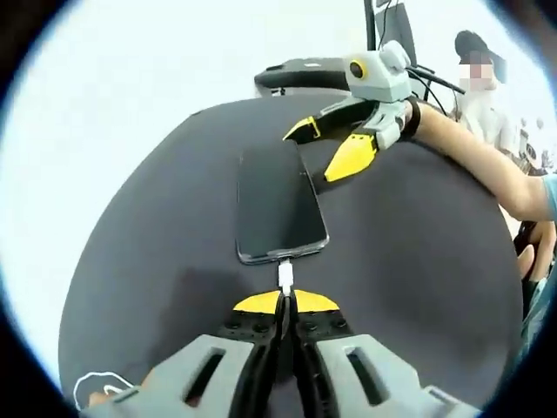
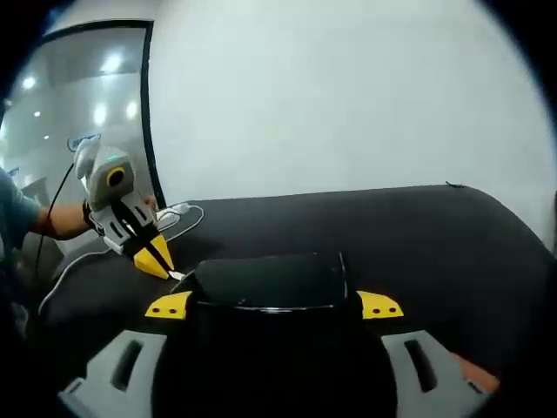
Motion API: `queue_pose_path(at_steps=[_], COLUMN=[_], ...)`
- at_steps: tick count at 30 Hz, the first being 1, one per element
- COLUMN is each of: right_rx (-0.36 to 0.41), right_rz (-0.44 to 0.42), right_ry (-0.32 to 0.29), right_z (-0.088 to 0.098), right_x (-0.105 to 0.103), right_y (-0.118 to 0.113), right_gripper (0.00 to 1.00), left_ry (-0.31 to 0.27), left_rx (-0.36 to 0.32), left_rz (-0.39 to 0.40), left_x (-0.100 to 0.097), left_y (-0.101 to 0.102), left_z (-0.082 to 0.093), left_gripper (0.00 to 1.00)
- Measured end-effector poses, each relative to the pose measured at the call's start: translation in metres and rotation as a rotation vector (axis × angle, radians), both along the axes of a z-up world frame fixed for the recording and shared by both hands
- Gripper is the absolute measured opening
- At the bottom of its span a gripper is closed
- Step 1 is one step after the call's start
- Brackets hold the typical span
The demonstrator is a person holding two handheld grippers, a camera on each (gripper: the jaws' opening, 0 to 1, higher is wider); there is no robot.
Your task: Connect the charging cable to the phone, plug the charger into the socket, and turn on the power strip switch to charge the phone.
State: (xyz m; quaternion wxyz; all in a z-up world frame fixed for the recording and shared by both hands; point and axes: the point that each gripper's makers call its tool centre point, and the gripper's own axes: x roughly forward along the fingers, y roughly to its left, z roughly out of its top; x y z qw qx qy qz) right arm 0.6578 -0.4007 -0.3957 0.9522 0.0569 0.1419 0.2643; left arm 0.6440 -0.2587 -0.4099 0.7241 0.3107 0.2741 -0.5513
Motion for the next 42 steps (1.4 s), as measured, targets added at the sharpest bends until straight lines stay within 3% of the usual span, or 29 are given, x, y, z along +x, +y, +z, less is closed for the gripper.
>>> queue_pose_path(at_steps=[11, 21, 32, 35, 37, 40, 41, 42], right_rx=[-0.003, -0.002, 0.008, -0.005, 0.038, -0.034, -0.073, -0.061], right_rz=[-0.003, -0.002, 0.015, 0.116, 0.107, 0.138, 0.157, 0.151], right_ry=[0.0, 0.0, 0.005, 0.043, 0.04, 0.032, -0.002, 0.008], right_z=[0.0, 0.0, 0.002, 0.001, 0.006, -0.003, -0.003, -0.003], right_x=[0.001, 0.002, 0.001, -0.003, 0.004, 0.003, 0.004, 0.005], right_y=[-0.001, -0.003, 0.0, 0.005, 0.003, 0.01, 0.013, 0.015], right_gripper=[0.68, 0.69, 0.69, 0.73, 0.77, 0.76, 0.76, 0.77], left_ry=[-0.061, -0.179, -0.159, -0.159, -0.16, -0.155, -0.154, -0.156], left_rx=[0.008, 0.041, 0.029, 0.032, 0.031, 0.028, 0.027, 0.024], left_rz=[-0.016, -0.038, -0.009, -0.008, -0.007, -0.005, -0.005, -0.008], left_x=[-0.002, -0.001, 0.0, -0.003, -0.003, 0.001, 0.001, 0.001], left_y=[-0.001, -0.001, -0.003, -0.003, -0.003, -0.003, -0.004, -0.004], left_z=[0.0, 0.0, -0.002, -0.002, -0.002, -0.002, -0.002, -0.002], left_gripper=[0.01, 0.01, 0.01, 0.01, 0.01, 0.01, 0.01, 0.01])
